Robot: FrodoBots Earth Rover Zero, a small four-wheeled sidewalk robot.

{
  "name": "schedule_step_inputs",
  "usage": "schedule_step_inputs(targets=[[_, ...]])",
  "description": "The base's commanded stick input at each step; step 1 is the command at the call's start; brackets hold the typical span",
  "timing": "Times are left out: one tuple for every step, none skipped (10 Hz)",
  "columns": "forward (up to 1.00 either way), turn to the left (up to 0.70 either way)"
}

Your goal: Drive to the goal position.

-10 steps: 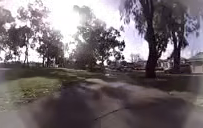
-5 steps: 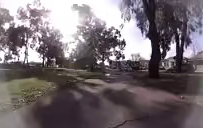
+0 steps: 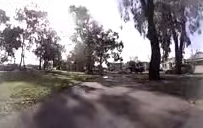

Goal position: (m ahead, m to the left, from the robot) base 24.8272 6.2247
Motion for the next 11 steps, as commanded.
schedule_step_inputs(targets=[[0.70,0.00],[0.70,0.00],[0.70,0.00],[0.70,0.00],[0.70,0.00],[0.70,0.00],[0.70,0.00],[0.70,0.00],[0.70,0.00],[0.70,0.00],[0.70,0.00]])
